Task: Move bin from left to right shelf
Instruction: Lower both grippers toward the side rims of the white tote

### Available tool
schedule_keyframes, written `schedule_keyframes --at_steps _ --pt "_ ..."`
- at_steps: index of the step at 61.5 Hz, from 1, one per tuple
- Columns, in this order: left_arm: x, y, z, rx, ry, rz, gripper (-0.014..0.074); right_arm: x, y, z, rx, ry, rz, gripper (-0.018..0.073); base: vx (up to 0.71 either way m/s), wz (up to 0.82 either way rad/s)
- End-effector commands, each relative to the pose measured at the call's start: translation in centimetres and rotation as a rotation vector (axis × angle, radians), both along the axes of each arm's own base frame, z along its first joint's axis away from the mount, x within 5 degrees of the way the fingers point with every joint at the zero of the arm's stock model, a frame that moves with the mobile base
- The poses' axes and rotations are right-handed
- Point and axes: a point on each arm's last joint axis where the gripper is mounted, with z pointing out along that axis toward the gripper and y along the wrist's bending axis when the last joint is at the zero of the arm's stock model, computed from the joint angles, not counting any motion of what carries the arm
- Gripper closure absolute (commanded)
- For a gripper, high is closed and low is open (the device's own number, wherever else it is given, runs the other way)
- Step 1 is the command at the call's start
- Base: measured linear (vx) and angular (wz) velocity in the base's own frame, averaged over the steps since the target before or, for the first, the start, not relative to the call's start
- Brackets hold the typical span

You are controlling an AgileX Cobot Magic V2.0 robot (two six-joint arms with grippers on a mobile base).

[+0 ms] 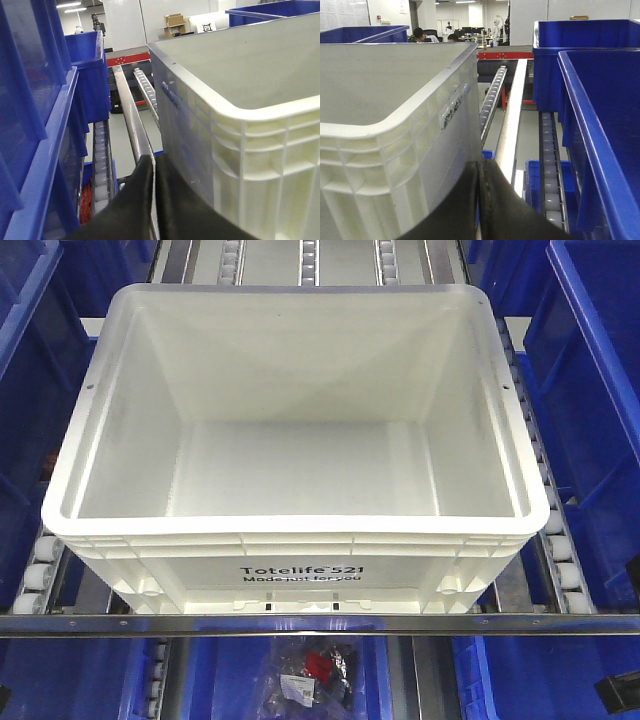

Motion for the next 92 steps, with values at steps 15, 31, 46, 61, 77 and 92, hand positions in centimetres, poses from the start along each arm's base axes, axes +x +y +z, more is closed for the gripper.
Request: schedule_keyframes --at_steps 15,31,46,61,77,92 --pt "-0.2 0.1 1.3 -0.029 -0.097 -0.001 0.0604 0.0 -0.1 0.1 0.005 -0.068 -0.007 0.0566 0.0 0.0" --pt "-0.2 0.1 1.3 -0.029 -0.097 -0.001 0.0604 0.0 -0.1 0.1 0.005 -0.068 -0.007 0.0566 0.0 0.0" --pt "-0.2 0.1 1.3 -0.029 -0.097 -0.001 0.0604 0.0 -0.1 0.1 0.005 -0.068 -0.007 0.0566 0.0 0.0" --pt "-0.2 0.1 1.4 -0.032 -0.112 0.0 0.0604 -0.1 -0.1 0.5 0.012 -0.106 -0.009 0.0566 0.0 0.0" --pt "-0.6 0.3 3.2 -0.069 -0.286 0.013 0.0604 -0.3 -0.2 1.8 0.065 -0.248 -0.016 0.0566 0.0 0.0" --pt "-1.3 0.6 5.9 -0.192 -0.352 0.013 0.0604 -0.7 -0.3 3.5 0.123 -0.266 -0.005 0.0566 0.0 0.0"
